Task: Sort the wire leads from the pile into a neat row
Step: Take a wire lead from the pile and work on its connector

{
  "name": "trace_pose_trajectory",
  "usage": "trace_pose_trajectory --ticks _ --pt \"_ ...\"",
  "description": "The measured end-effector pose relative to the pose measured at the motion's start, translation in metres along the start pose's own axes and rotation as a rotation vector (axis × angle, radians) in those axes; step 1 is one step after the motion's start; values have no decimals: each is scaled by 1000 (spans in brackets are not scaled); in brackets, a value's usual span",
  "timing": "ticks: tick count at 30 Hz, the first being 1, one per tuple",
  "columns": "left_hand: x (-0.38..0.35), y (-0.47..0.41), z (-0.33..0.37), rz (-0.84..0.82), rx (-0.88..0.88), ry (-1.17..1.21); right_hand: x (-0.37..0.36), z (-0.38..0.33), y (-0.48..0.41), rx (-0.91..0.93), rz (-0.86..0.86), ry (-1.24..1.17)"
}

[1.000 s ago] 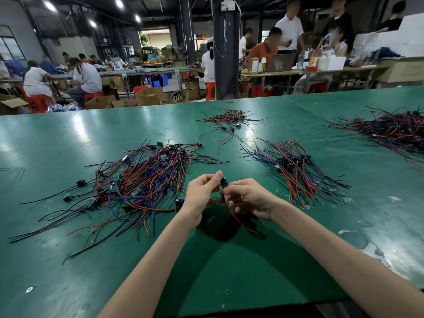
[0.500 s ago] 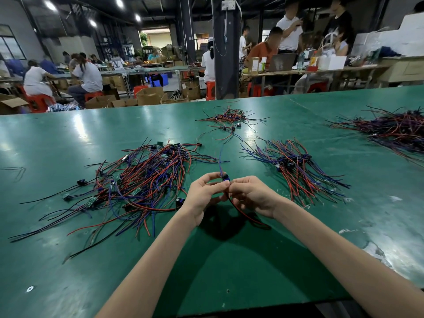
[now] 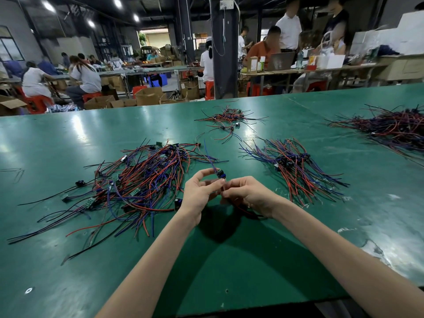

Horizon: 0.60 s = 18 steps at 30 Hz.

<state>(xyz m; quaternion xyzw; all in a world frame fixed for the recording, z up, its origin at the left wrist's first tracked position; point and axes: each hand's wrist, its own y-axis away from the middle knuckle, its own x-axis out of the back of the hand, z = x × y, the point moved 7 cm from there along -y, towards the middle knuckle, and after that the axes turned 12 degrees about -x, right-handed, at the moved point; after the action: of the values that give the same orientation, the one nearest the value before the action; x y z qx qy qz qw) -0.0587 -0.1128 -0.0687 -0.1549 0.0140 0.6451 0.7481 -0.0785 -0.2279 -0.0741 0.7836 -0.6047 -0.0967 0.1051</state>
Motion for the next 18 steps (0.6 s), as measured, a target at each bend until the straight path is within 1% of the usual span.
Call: trace_pose_trajectory --ticks 4,9,11,14,18 --pt "1 0 -1 -12 -22 -44 -2 -2 2 3 -36 23" --pt "5 -1 -2 3 -28 -109 -4 -3 4 25 -38 3" --pt "5 -1 0 4 -46 -101 -5 -3 4 27 -25 1" --pt "6 -3 3 28 -116 -106 -4 -2 2 23 19 21" --pt "9 -1 4 111 -250 -227 -5 0 -2 9 18 -8"
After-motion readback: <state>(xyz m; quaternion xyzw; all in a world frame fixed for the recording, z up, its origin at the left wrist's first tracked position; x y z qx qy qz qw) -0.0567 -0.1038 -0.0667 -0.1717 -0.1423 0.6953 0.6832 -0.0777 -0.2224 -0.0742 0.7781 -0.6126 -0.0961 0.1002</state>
